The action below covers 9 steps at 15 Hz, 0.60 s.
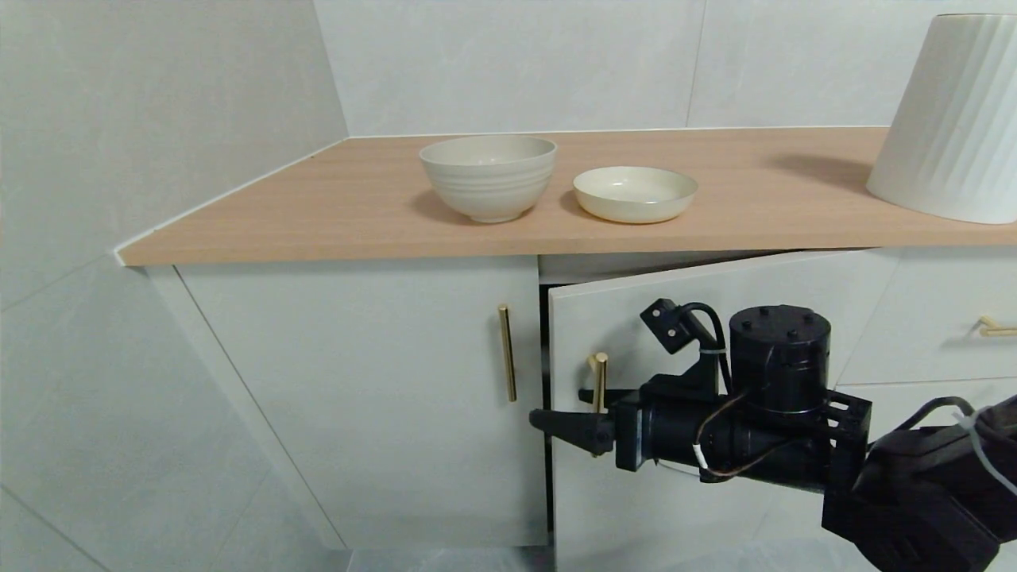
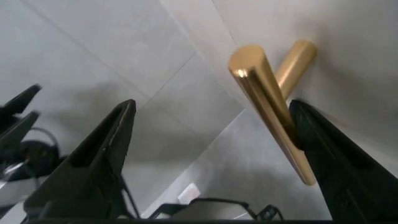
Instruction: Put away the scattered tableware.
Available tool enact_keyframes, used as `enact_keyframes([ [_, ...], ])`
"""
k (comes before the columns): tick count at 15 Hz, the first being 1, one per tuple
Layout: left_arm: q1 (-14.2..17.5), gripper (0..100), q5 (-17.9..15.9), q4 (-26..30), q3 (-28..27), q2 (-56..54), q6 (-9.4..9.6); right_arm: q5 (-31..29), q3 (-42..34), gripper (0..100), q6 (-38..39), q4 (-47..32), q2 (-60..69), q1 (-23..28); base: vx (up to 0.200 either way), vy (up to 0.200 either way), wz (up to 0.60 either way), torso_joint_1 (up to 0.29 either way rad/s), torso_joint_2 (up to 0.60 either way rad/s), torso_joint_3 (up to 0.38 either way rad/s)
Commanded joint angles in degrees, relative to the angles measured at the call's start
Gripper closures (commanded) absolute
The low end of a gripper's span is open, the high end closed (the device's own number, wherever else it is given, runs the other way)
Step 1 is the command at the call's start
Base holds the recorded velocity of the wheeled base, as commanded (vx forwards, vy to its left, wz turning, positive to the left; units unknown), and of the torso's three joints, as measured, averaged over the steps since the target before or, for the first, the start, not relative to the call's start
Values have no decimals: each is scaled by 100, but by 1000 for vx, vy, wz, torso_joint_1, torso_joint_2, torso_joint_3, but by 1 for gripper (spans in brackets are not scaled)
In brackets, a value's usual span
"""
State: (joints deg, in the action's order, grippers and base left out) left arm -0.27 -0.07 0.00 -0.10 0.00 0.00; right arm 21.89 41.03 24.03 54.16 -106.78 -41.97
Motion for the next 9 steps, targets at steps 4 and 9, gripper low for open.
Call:
enact_keyframes([
  [4,0,0,-1,0,1,0,9,693,-386,0,-3,-389,720,5,0,0,0,0,0,0],
  [9,0,0,-54,0,10,0,202,755,-447,0,-12,-380,799,-4,0,0,0,0,0,0],
])
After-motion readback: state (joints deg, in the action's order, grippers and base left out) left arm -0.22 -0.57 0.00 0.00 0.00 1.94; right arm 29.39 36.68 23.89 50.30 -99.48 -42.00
